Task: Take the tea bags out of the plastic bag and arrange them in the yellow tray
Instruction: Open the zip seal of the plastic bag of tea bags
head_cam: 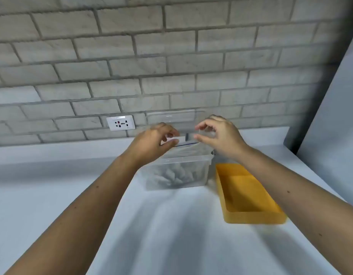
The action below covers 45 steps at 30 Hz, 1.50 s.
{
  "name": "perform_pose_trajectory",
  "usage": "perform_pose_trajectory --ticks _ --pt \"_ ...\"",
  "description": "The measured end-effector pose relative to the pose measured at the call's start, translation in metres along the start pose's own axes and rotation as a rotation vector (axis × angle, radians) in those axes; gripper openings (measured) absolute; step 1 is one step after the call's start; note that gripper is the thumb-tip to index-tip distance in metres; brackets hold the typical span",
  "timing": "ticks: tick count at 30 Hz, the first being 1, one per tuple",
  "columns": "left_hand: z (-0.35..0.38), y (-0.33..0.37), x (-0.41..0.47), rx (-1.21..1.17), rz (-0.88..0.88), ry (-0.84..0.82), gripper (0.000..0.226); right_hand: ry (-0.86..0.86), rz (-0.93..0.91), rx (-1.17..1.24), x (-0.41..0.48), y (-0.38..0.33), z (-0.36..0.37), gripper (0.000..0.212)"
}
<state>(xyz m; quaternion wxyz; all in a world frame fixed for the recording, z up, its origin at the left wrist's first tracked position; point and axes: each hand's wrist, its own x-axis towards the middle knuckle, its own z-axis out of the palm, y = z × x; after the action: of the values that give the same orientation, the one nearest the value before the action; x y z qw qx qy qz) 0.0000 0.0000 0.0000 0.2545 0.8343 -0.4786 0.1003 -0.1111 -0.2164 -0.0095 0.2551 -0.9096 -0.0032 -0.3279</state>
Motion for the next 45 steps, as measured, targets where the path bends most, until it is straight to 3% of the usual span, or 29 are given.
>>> perform_pose_trajectory --ticks 7,14,23,34,39,45 --pt "0.026 -0.016 0.009 0.056 -0.083 -0.129 0.029 -0.209 0.125 -0.028 0.003 0.015 0.021 0.032" --pt "0.028 -0.017 0.019 0.132 -0.098 -0.058 0.017 -0.227 0.188 0.001 0.014 0.023 0.026 0.010" --pt "-0.018 -0.002 0.047 0.172 -0.046 0.260 0.016 -0.002 0.060 -0.021 0.065 -0.013 -0.010 0.007" --pt "-0.128 0.058 0.065 0.132 0.148 0.582 0.027 0.321 -0.234 -0.024 0.093 -0.095 -0.106 0.024" --pt "-0.140 0.080 0.038 0.124 0.142 0.495 0.030 0.305 -0.265 -0.021 0.078 -0.104 -0.116 0.020" --pt "-0.115 0.085 -0.014 0.058 -0.046 0.198 0.018 0.072 -0.201 -0.061 0.036 -0.087 -0.081 0.014"
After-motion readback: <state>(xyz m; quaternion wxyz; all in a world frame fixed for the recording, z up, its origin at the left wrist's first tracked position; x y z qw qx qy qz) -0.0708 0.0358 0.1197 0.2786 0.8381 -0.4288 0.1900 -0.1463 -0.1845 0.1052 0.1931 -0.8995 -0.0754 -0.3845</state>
